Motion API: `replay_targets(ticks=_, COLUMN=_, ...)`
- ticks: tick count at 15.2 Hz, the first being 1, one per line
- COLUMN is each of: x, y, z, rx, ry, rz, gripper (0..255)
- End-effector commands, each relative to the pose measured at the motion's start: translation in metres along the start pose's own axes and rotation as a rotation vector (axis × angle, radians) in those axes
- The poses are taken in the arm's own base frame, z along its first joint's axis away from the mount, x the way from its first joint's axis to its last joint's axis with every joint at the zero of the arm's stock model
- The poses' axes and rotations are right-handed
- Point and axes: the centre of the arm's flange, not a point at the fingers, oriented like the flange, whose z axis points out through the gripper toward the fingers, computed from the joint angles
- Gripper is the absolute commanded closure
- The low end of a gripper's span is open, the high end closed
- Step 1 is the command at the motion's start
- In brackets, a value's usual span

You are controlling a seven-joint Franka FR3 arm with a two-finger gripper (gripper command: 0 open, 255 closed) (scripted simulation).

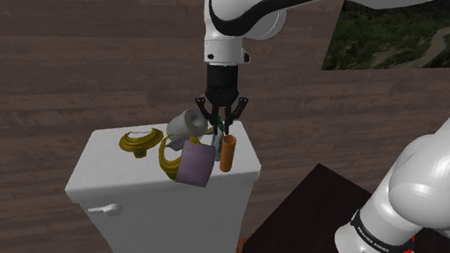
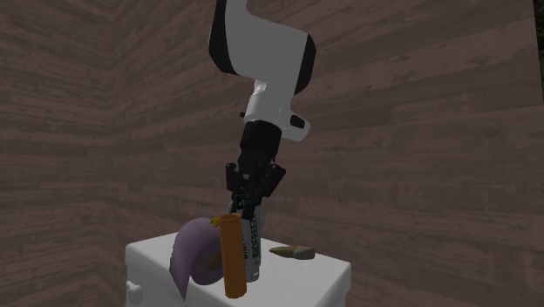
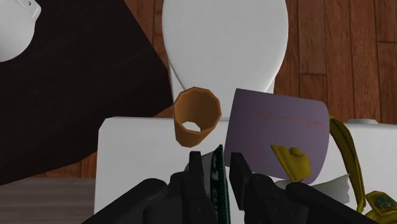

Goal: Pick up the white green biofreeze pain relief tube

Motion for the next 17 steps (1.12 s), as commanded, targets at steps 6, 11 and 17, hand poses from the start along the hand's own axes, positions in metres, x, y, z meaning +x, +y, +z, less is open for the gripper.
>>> replay_targets(ticks=6, x=-0.010, y=-0.001, z=-0.030, rx=-0.001, ry=-0.001, rz=0.000, gripper=255)
replay_targets(ticks=11, x=-0.018, y=-0.002, z=-0.055, rx=-0.001, ry=-0.001, rz=0.000, gripper=255)
replay_targets(ticks=17, x=-0.025, y=-0.003, z=-0.075, rx=-0.001, ry=-0.001, rz=0.000, gripper=255)
